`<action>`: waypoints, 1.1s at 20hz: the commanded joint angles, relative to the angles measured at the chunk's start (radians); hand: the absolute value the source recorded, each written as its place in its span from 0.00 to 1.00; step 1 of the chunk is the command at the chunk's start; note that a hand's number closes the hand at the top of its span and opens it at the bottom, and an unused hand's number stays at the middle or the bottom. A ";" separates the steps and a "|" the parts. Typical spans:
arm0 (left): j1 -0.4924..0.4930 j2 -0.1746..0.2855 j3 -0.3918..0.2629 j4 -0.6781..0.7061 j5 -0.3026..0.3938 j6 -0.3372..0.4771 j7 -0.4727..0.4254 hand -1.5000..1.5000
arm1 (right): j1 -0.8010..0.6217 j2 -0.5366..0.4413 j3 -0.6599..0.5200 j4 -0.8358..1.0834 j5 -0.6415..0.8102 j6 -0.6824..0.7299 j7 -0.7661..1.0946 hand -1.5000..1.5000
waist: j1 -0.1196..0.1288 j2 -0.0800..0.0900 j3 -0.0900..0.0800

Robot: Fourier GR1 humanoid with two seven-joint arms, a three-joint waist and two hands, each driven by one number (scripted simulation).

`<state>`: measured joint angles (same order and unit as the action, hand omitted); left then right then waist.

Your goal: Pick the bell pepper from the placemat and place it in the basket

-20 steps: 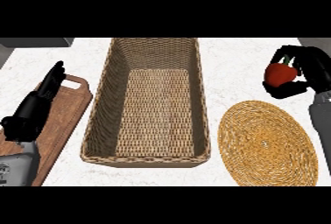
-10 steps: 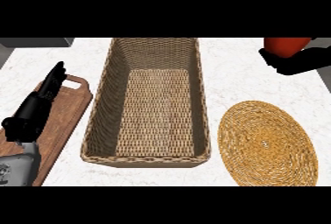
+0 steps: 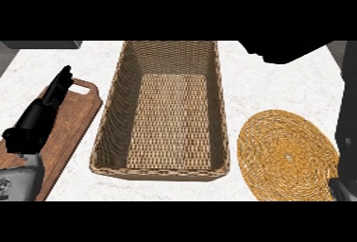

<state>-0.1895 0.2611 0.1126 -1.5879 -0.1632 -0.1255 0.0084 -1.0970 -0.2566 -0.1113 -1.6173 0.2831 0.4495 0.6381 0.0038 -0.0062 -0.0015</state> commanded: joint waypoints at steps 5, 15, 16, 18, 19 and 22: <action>-0.020 -0.007 0.004 0.034 0.002 -0.008 -0.010 0.50 | -0.207 0.133 0.077 0.164 0.021 -0.052 0.200 1.00 | 0.007 0.006 0.000; 0.002 -0.026 -0.006 -0.016 -0.019 0.012 0.006 0.50 | -0.179 0.237 0.191 0.292 0.068 -0.040 0.253 1.00 | 0.007 0.005 0.001; 0.029 -0.014 0.002 -0.018 -0.013 -0.003 -0.017 0.50 | -0.194 0.202 0.193 0.296 0.064 0.014 0.269 1.00 | 0.007 0.005 0.001; -0.010 -0.003 0.020 0.011 0.012 -0.019 -0.004 0.50 | -0.222 0.166 0.239 0.298 0.087 0.086 0.302 1.00 | 0.000 0.003 0.001; -0.007 -0.011 0.010 -0.018 -0.002 -0.004 0.016 0.50 | -0.217 0.147 0.259 0.303 0.109 0.099 0.295 1.00 | 0.001 0.002 0.001; 0.011 -0.014 0.019 0.026 -0.001 -0.006 -0.048 0.50 | -0.222 0.120 0.293 0.338 0.139 0.131 0.255 1.00 | 0.002 0.006 0.000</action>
<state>-0.2019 0.2552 0.1277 -1.5806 -0.1616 -0.1364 0.0077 -1.3028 -0.1079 0.1332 -1.3140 0.3825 0.5083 0.8664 0.0050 -0.0017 -0.0007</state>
